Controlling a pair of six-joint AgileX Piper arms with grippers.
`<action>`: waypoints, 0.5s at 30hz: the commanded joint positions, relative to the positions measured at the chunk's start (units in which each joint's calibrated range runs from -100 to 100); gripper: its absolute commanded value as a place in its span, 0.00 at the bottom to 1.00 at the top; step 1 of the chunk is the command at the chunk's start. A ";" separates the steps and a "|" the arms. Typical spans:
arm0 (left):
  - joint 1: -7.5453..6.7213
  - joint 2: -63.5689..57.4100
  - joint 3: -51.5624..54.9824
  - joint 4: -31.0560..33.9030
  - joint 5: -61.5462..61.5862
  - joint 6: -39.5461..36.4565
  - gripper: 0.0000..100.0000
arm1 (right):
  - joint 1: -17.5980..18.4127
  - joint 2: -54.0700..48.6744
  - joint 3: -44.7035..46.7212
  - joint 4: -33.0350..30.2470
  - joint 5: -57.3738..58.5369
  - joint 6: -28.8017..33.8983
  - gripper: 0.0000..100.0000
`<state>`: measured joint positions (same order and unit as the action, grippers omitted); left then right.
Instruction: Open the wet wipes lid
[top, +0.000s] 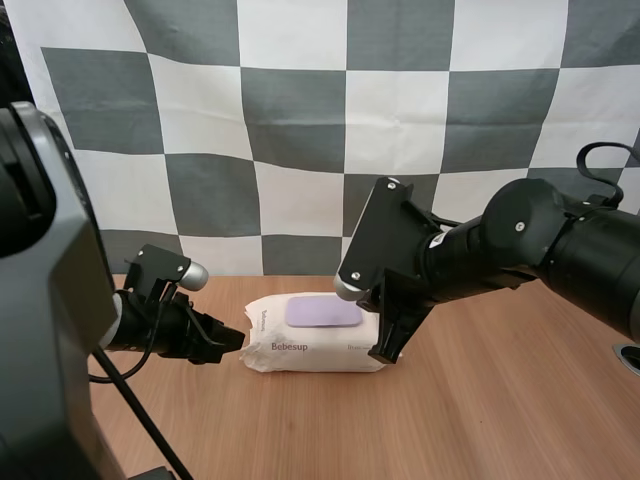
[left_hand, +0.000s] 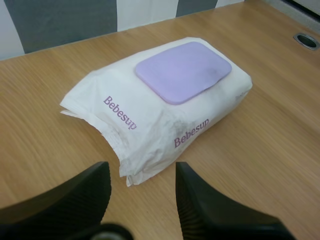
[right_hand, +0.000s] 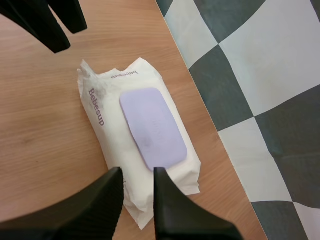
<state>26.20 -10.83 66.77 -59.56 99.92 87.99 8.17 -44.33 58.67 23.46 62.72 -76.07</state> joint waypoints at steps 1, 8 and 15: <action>-0.03 2.14 0.06 -0.52 0.08 1.40 0.68 | 0.04 0.04 0.01 1.97 0.13 0.01 0.41; -2.91 6.85 0.06 -4.10 0.08 3.97 0.68 | 0.04 2.11 0.01 2.76 0.62 -0.36 0.41; -9.43 7.97 0.06 -6.57 -0.57 4.43 0.68 | 0.04 5.14 0.01 2.52 0.44 -0.36 0.41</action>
<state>18.94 -2.83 66.77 -65.31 99.92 91.95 8.17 -39.23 58.67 26.06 63.50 -76.41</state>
